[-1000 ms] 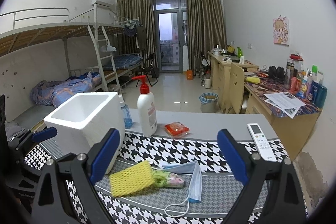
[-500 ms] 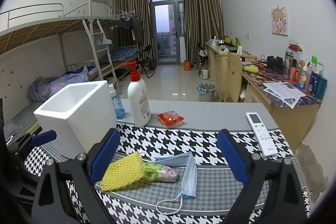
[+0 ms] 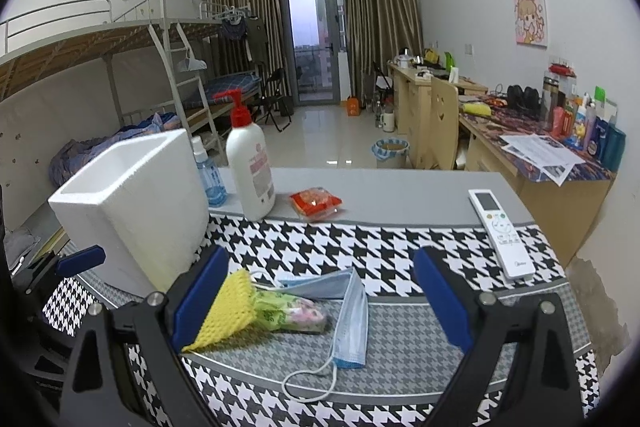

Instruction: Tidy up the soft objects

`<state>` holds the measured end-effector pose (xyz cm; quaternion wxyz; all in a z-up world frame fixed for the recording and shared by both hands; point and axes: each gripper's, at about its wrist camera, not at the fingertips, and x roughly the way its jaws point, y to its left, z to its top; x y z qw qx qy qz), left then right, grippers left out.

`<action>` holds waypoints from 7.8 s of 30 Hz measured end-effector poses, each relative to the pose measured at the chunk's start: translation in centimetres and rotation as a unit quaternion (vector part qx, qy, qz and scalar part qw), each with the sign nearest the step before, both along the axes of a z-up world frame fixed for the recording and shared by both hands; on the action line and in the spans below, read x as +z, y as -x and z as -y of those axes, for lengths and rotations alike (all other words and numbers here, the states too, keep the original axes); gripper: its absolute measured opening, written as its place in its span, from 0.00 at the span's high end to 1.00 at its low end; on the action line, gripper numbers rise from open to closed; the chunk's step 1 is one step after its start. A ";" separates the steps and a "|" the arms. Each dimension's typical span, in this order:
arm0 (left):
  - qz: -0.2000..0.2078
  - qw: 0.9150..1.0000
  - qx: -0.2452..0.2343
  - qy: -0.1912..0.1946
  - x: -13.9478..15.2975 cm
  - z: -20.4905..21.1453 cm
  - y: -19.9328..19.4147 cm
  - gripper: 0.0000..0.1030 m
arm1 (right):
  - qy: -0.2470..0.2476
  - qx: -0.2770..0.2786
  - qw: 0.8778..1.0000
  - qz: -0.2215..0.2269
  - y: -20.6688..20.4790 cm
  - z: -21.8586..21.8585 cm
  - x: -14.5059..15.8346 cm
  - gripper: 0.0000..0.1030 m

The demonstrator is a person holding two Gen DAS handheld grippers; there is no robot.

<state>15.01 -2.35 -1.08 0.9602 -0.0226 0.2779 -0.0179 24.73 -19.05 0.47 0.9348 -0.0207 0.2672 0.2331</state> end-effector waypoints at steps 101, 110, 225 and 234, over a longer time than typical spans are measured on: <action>-0.127 0.992 -0.015 -0.015 -6.7 1.3 -4.4 0.90 | 0.069 -0.041 0.986 -0.143 -6.1 0.2 -8.3 0.91; -0.113 0.993 -0.010 -0.012 -6.0 0.9 -3.8 0.91 | 0.065 -0.040 0.988 -0.132 -5.6 0.3 -7.7 0.91; -0.154 0.987 -0.028 -0.039 -7.7 -0.4 -4.0 0.84 | -0.008 -0.035 0.999 -0.001 3.8 1.8 0.8 0.91; -0.123 0.991 -0.037 -0.024 -5.9 -0.7 -2.5 0.91 | -0.008 -0.037 0.999 0.008 4.4 1.7 1.4 0.91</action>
